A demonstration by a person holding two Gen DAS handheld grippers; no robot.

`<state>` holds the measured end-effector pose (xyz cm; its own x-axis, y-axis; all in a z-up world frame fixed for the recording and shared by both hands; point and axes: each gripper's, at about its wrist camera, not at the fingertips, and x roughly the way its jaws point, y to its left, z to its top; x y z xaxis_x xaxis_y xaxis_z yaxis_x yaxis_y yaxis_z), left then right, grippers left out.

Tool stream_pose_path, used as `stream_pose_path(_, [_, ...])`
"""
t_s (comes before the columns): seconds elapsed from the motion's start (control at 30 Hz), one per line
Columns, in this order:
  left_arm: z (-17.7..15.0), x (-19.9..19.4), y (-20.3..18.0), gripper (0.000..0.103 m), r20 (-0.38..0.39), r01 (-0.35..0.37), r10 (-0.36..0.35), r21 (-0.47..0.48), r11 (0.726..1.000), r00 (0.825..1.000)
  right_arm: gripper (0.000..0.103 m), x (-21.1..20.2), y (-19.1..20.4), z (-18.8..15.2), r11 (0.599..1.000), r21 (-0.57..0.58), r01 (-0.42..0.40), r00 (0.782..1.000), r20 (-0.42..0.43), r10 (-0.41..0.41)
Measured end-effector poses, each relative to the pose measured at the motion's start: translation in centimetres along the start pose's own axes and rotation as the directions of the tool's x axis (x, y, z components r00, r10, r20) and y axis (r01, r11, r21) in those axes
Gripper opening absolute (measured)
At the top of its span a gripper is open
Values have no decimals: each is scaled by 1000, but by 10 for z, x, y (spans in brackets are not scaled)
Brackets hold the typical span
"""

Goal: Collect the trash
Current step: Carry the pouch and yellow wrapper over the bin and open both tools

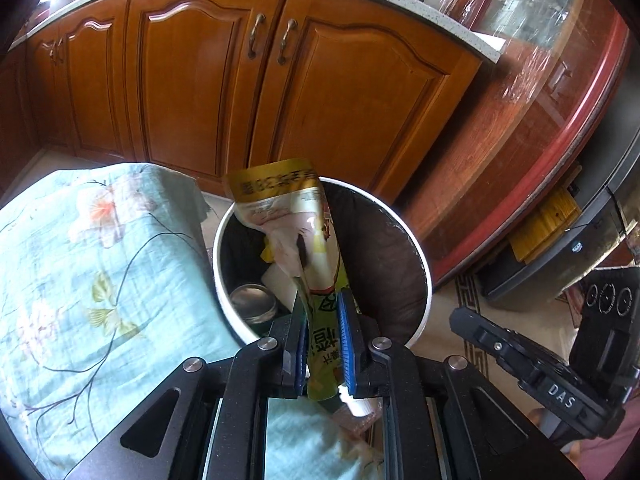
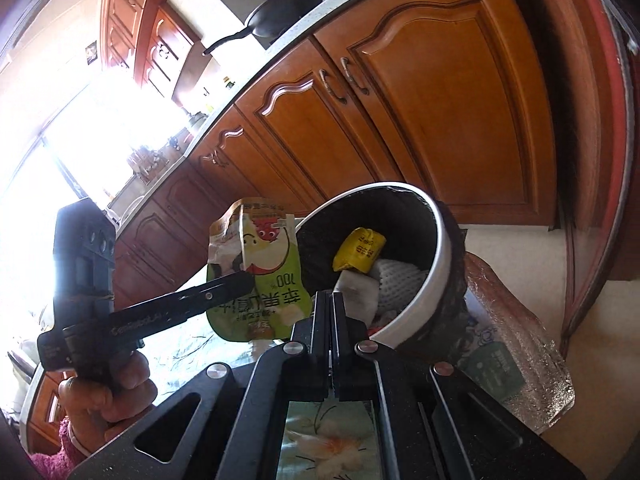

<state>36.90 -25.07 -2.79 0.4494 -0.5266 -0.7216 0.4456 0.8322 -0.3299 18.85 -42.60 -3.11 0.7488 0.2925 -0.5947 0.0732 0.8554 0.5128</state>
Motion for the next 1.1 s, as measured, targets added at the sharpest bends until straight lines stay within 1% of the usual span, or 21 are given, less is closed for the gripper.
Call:
stream_pose_path(0.03, [2, 3, 0, 16, -4, 3, -3, -2, 1000, 1000, 0, -1, -2, 0, 1000, 6, 3, 1000, 3, -3])
stream_pose_path(0.1, [4, 7, -2, 26, -1, -6, 6, -1, 1000, 1000, 0, -2, -5, 1, 1000, 14, 7, 1000, 6, -7])
stream_pose_path(0.13, [5, 8, -3, 36, 4, -16, 16, 6, 1000, 1000, 0, -2, -6, 2, 1000, 19, 8, 1000, 8, -8])
stream_pose_path(0.17, [6, 9, -5, 43, 12, -22, 21, 11, 1000, 1000, 0, -3, -7, 2, 1000, 23, 8, 1000, 10, -8])
stream_pose_path(0.23, [6, 9, -8, 50, 21, -33, 33, 17, 999, 999, 0, -4, -9, 2, 1000, 30, 6, 1000, 12, -6])
stream_pose_path(0.37, [-3, 4, -12, 53, 31, -42, 41, 16, 999, 999, 1, -2, -8, 0, 999, 35, -3, 1000, 7, 3])
stream_pose_path(0.43, [-10, -1, -10, 56, 36, -49, 49, 12, 999, 998, 2, -2, -6, -2, 999, 35, -7, 1000, 3, 7])
stream_pose_path(0.47, [-12, -3, -9, 58, 39, -55, 55, 9, 998, 998, 5, -2, -5, -3, 999, 35, -9, 1000, 1, 9])
stream_pose_path(0.53, [-17, -9, -7, 60, 45, -66, 66, 2, 998, 997, 6, -1, -2, -5, 999, 36, -12, 1000, -2, 12])
stream_pose_path(0.6, [-23, -18, -3, 63, 54, -76, 76, -6, 997, 996, 8, -1, 0, -8, 999, 38, -18, 1000, -4, 18])
stream_pose_path(0.63, [-27, -21, -1, 67, 60, -85, 86, -10, 996, 994, 9, 0, 2, -10, 999, 41, -18, 1000, -7, 18])
stream_pose_path(0.67, [-31, -26, 1, 69, 67, -94, 94, -15, 995, 993, 20, 0, 3, -12, 999, 45, -18, 1000, -8, 18])
stream_pose_path(0.7, [-34, -31, 2, 70, 73, -100, 101, -18, 995, 992, 45, 1, 5, -14, 999, 48, -17, 1000, -9, 17])
stream_pose_path(0.77, [-43, -37, 6, 76, 80, -116, 118, -30, 993, 990, 75, 0, 8, -19, 999, 51, -18, 1000, 7, 18])
stream_pose_path(0.8, [-47, -41, 8, 77, 84, -125, 127, -37, 992, 988, 78, -1, 10, -22, 999, 50, -17, 1000, 18, 17])
stream_pose_path(0.87, [-57, -48, 13, 78, 91, -138, 143, -53, 989, 986, 79, -2, 15, -26, 999, 43, -18, 1000, 21, 17])
stream_pose_path(1.0, [-76, -62, 25, 78, 95, -148, 156, -88, 985, 983, 86, -5, 25, -35, 999, 30, -19, 999, 29, 18])
stream_pose_path(1.1, [-91, -72, 34, 78, 95, -157, 168, -115, 981, 981, 86, -7, 32, -42, 1000, 19, -21, 999, 27, 21])
